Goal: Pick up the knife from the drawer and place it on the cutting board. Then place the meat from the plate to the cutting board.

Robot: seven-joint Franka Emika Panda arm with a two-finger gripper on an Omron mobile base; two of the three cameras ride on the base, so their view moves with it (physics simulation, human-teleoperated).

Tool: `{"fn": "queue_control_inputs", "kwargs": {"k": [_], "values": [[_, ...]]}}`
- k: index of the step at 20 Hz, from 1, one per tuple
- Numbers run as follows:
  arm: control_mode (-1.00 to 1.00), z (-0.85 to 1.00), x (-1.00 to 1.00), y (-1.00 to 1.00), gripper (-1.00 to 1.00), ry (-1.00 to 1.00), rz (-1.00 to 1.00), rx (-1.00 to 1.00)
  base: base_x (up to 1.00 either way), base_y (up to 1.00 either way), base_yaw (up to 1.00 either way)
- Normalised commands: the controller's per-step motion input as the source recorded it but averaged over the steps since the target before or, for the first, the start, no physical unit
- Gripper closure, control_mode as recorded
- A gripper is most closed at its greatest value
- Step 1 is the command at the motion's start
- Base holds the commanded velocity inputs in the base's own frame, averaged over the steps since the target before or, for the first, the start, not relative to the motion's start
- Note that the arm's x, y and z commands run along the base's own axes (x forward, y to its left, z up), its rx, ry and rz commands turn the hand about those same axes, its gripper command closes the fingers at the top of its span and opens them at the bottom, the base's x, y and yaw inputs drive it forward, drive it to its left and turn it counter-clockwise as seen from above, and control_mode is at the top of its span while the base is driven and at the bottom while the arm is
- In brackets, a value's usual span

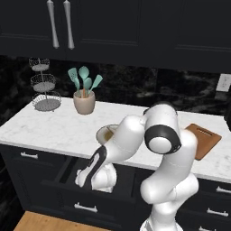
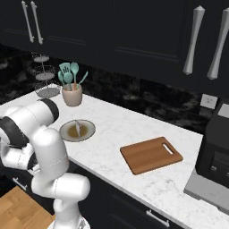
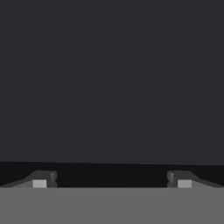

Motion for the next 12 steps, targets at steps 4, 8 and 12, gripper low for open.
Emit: {"fn": "queue_control_inputs", "kwargs": {"k": [4,8,12], "values": [[-1.0,0.0,-0.23,0.41,-1.0,0.0,0.01,0.03,0.0,0.0,0.0],[-1.0,0.0,-0.27,0.47,-1.0,0.0,0.04,0.01,0.0,0.0,0.0],[-1.0,0.0,-0.3,0.48,-1.0,-0.02,0.04,0.0,0.0,0.0,0.0]]}}
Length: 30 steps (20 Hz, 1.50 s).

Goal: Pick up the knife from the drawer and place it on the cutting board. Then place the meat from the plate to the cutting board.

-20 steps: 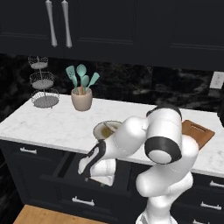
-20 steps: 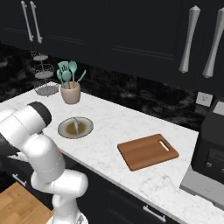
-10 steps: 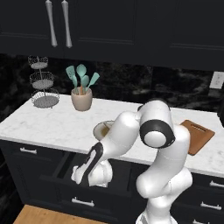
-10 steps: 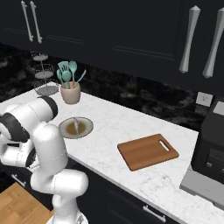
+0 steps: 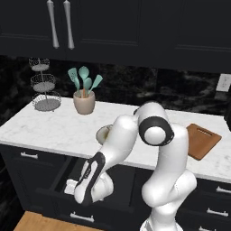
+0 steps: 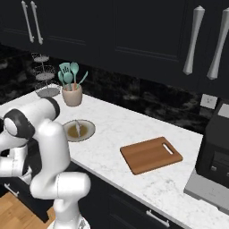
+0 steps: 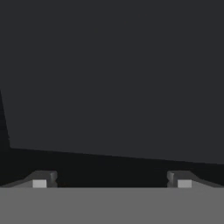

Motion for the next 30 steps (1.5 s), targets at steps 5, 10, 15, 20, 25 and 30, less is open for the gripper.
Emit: {"fn": "queue_control_inputs", "kwargs": {"k": [5,10,15,20,25,30], "values": [[-1.0,0.0,-0.24,0.47,-1.0,-0.02,0.04,0.0,0.0,0.0,0.0],[-1.0,0.28,0.0,0.13,-1.0,-0.01,0.0,0.01,0.0,0.0,0.0],[-1.0,0.86,0.0,-0.01,-1.0,-0.04,0.0,-0.01,0.0,0.0,0.0],[-1.0,1.0,0.0,-0.17,-1.0,-0.04,0.0,-0.01,0.0,0.0,0.0],[-1.0,1.0,0.02,-0.51,-1.0,0.0,0.02,-0.05,0.0,0.0,0.0],[-1.0,1.0,0.01,-0.54,-1.0,0.0,0.1,-0.03,0.0,0.0,0.0]]}}
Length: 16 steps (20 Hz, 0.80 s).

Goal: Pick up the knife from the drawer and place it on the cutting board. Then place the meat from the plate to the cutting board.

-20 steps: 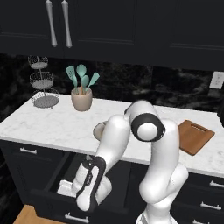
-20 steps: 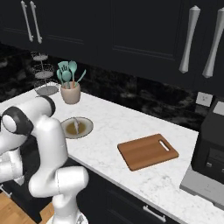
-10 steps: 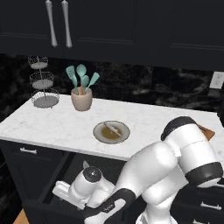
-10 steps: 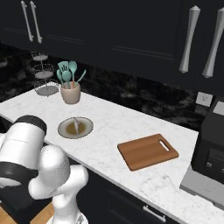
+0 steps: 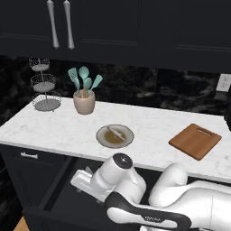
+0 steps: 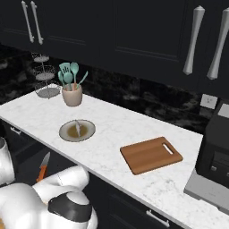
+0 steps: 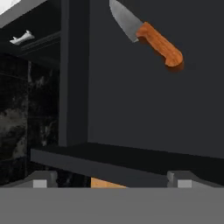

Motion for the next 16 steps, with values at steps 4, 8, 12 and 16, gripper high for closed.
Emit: {"fn": "queue_control_inputs", "kwargs": {"k": [4,8,12,16], "values": [[-1.0,0.67,0.0,-0.09,-1.0,0.0,0.21,-0.23,0.0,0.0,0.0],[-1.0,0.08,-0.04,-0.04,-1.0,0.0,0.28,-0.42,0.0,0.0,0.0],[-1.0,0.27,0.1,-0.16,-1.0,0.0,0.27,-0.4,0.0,0.0,0.0],[-1.0,0.26,0.47,-0.35,-1.0,0.03,0.06,0.02,0.0,0.0,0.0]]}}
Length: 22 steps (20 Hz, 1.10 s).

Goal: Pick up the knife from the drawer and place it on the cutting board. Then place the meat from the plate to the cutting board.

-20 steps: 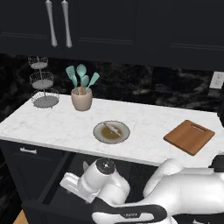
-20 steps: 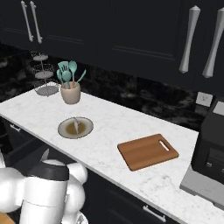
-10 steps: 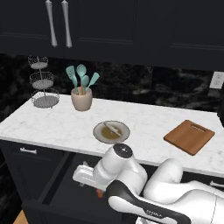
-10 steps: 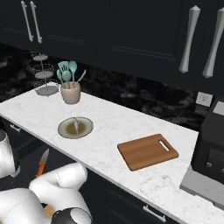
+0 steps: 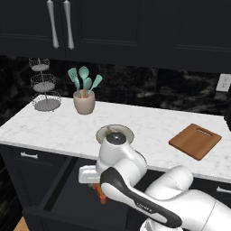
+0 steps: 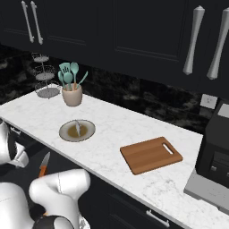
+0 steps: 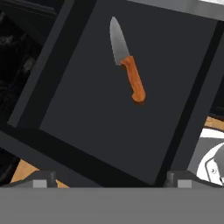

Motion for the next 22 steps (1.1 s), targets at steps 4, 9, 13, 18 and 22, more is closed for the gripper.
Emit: {"fn": "queue_control_inputs", "kwargs": {"k": [4,9,13,18,22], "values": [[-1.0,-0.05,0.09,-0.28,-1.0,0.03,0.0,0.05,0.0,0.0,0.0],[-1.0,-0.53,0.16,-0.31,-1.0,0.0,0.04,0.0,0.0,0.0,0.0],[-1.0,-0.56,0.38,-0.38,-1.0,0.0,0.17,0.01,0.0,0.0,0.0],[-1.0,-0.46,0.63,-0.33,-1.0,0.0,0.16,0.04,0.0,0.0,0.0],[-1.0,-0.35,0.44,0.04,-1.0,0.0,0.09,0.0,0.0,0.0,0.0]]}}
